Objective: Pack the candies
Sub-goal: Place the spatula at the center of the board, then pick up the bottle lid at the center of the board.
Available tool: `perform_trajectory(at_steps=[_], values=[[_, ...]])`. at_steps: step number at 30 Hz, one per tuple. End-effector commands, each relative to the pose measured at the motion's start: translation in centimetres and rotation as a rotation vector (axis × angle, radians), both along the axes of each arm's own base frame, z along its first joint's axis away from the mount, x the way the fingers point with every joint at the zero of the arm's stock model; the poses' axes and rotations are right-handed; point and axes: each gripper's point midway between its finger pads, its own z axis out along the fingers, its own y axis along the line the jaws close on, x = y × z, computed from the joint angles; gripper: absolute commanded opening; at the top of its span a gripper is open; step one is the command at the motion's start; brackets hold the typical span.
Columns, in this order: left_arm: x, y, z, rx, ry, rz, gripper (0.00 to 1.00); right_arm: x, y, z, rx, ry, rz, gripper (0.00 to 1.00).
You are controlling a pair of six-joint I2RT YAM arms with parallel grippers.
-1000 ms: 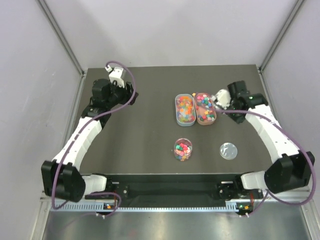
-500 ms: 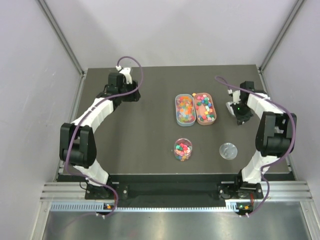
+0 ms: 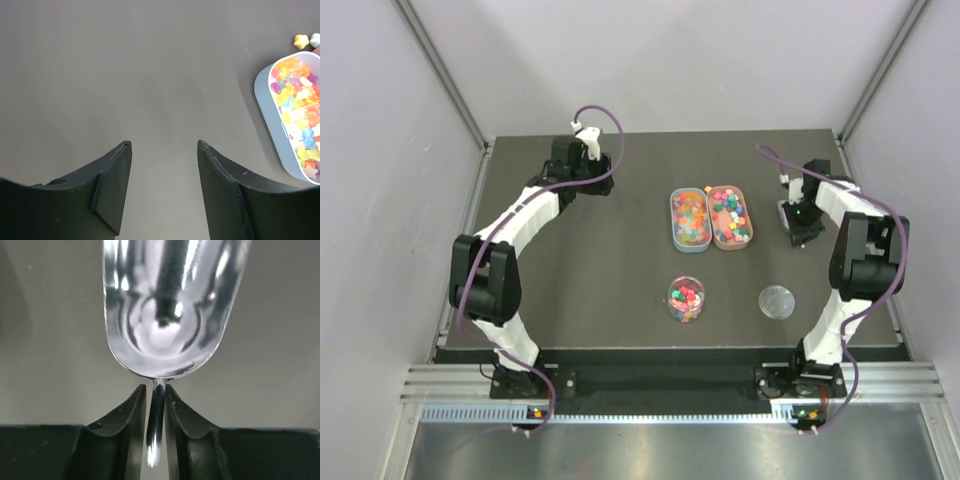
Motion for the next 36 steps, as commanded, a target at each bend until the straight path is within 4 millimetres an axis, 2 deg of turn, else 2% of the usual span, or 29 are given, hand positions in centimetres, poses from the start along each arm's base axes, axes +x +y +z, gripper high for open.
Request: perform_trajectory(at_steps=[1, 5, 8, 11, 12, 14, 15, 16, 17, 18, 19, 20, 21, 22, 24, 25, 29, 36], values=[[1.3, -0.4, 2.7, -0.009, -0.079, -0.012, 0.60, 1.0, 0.3, 0.9, 0.038, -0.038, 0.001, 0.22], [1.2, -0.5, 2.8, -0.017, -0.079, -0.015, 0.60, 0.9, 0.2, 0.7, 0.029, -0.024, 0.022, 0.25], [1.0, -0.6, 2.9, -0.025, -0.079, -0.017, 0.60, 1.0, -0.2, 1.3, 0.012, -0.025, 0.025, 0.30], [0.8, -0.7, 3.4, -0.039, -0.082, -0.017, 0.60, 0.9, -0.5, 3.9, -0.010, -0.055, 0.033, 0.42], [0.7, -0.7, 3.7, -0.041, -0.089, -0.018, 0.60, -0.1, -0.6, 5.9, -0.020, -0.064, 0.061, 0.50], [0.5, -0.7, 4.1, -0.045, -0.095, -0.022, 0.60, -1.1, -0.3, 8.5, -0.021, -0.090, 0.118, 0.57], [0.4, -0.7, 4.5, -0.048, -0.104, -0.022, 0.60, -2.7, 0.1, 10.5, -0.023, -0.100, 0.235, 0.62], [0.2, -0.7, 4.4, -0.048, -0.102, -0.024, 0.60, -3.8, 0.7, 11.1, -0.012, -0.094, 0.318, 0.64], [0.1, -0.6, 4.5, -0.049, -0.105, -0.024, 0.60, -4.8, 2.2, 11.7, 0.052, -0.109, 0.424, 0.67], [-0.2, -0.7, 4.5, -0.052, -0.106, -0.029, 0.60, -7.7, 3.1, 12.9, 0.075, -0.089, 0.650, 0.71], [-0.4, -0.7, 4.5, -0.054, -0.107, -0.032, 0.61, -9.5, 3.8, 12.4, 0.108, -0.071, 0.770, 0.73], [-0.5, -0.7, 4.3, -0.052, -0.106, -0.038, 0.61, -10.5, 4.5, 12.3, 0.112, -0.096, 0.963, 0.76], [-0.8, -0.9, 4.5, -0.057, -0.109, -0.055, 0.61, -11.8, 4.7, 12.6, 0.096, -0.117, 1.041, 0.83], [-1.2, -0.9, 4.1, -0.056, -0.097, -0.061, 0.61, -14.2, 5.1, 11.1, 0.139, -0.058, 1.114, 0.83], [-1.6, -0.9, 4.1, -0.057, -0.093, -0.063, 0.61, -15.4, 5.2, 10.3, 0.116, -0.068, 1.314, 0.83], [-1.9, -0.8, 3.8, -0.054, -0.085, -0.064, 0.61, -16.6, 5.4, 9.2, 0.134, -0.038, 1.369, 0.83], [-2.8, -0.5, 3.4, -0.044, -0.080, -0.069, 0.61, -16.7, 5.9, 8.1, 0.096, -0.076, 1.579, 0.84], [-4.5, 0.1, 3.0, -0.025, -0.079, -0.077, 0.61, -16.3, 7.7, 6.4, 0.028, -0.166, 1.756, 0.86]])
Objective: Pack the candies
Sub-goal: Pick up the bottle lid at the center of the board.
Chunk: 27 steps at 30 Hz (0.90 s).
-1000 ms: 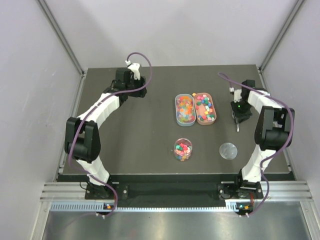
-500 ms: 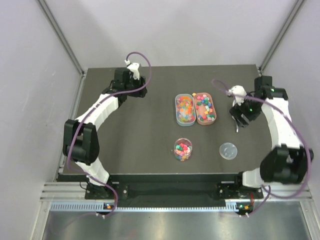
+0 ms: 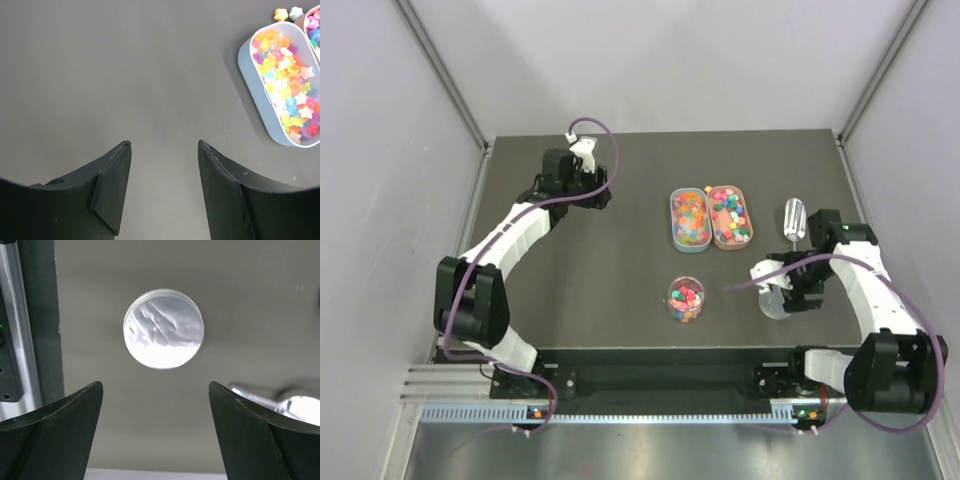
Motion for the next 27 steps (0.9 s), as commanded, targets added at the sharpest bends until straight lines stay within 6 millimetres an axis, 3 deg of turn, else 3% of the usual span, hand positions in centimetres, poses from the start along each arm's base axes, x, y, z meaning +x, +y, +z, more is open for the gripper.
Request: perform_trajectory(at_steps=[1, 6, 11, 19, 27], values=[[-0.5, 0.2, 2.1, -0.003, -0.071, -0.020, 0.61, -0.1, 1.9, -0.4, 0.049, -0.078, 0.184, 0.87], [-0.7, 0.4, 1.4, 0.013, -0.066, -0.020, 0.61, -1.3, 3.5, -2.0, 0.078, -0.043, 0.218, 0.89], [-0.9, 0.4, 1.5, 0.016, -0.067, -0.024, 0.61, 0.1, 4.0, -2.8, 0.088, -0.027, 0.143, 0.88], [-1.5, 0.6, 0.6, 0.020, -0.047, -0.026, 0.61, 1.8, 3.8, -3.8, 0.074, 0.018, 0.095, 0.96], [-1.2, 0.4, 0.3, 0.016, -0.043, -0.028, 0.61, 1.6, 2.8, -5.1, 0.029, 0.044, 0.050, 1.00]])
